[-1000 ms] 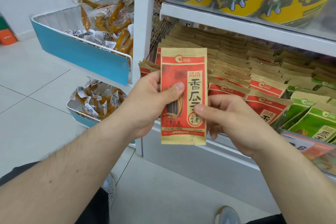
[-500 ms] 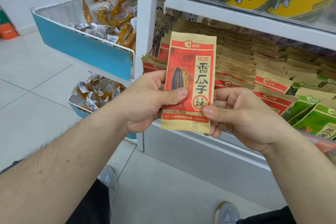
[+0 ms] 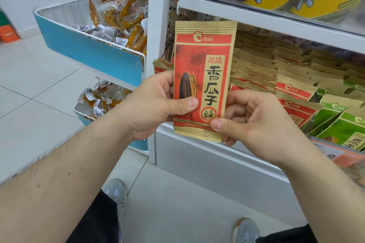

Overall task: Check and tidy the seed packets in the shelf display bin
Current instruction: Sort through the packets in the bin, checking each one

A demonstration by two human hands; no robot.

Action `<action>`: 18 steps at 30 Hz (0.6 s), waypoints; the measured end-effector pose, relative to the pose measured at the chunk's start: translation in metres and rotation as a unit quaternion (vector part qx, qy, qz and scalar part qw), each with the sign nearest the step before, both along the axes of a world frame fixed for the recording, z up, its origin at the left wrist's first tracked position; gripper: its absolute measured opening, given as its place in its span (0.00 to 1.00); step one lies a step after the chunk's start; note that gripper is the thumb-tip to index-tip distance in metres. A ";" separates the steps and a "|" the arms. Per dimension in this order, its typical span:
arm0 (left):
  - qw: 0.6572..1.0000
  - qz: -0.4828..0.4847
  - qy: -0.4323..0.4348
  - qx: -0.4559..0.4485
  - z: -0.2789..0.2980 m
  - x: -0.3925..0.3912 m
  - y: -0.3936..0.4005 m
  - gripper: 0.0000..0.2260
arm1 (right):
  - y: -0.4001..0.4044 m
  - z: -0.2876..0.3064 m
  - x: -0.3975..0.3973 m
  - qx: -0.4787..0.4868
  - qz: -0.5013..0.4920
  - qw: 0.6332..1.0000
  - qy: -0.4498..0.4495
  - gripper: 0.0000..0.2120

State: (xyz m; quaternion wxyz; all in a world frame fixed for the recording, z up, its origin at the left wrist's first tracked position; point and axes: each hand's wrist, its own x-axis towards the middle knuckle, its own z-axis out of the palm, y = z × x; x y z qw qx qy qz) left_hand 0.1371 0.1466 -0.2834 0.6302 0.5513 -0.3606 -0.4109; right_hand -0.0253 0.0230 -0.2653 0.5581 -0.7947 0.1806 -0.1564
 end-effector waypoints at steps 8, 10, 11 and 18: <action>0.980 0.104 -0.168 0.023 0.014 -0.035 0.002 0.32 | 0.031 -0.022 0.009 -0.435 -0.153 0.886 -0.045 0.11; 0.986 0.117 -0.117 0.024 0.006 -0.032 -0.004 0.20 | 0.034 -0.025 0.011 -0.431 -0.127 0.893 -0.031 0.13; 0.990 0.110 -0.086 0.033 0.005 -0.029 -0.005 0.13 | 0.034 -0.025 0.011 -0.394 -0.134 0.909 -0.032 0.12; 0.983 -0.152 0.010 0.104 -0.009 -0.010 0.000 0.17 | 0.007 0.011 0.010 0.122 -0.223 0.966 -0.051 0.07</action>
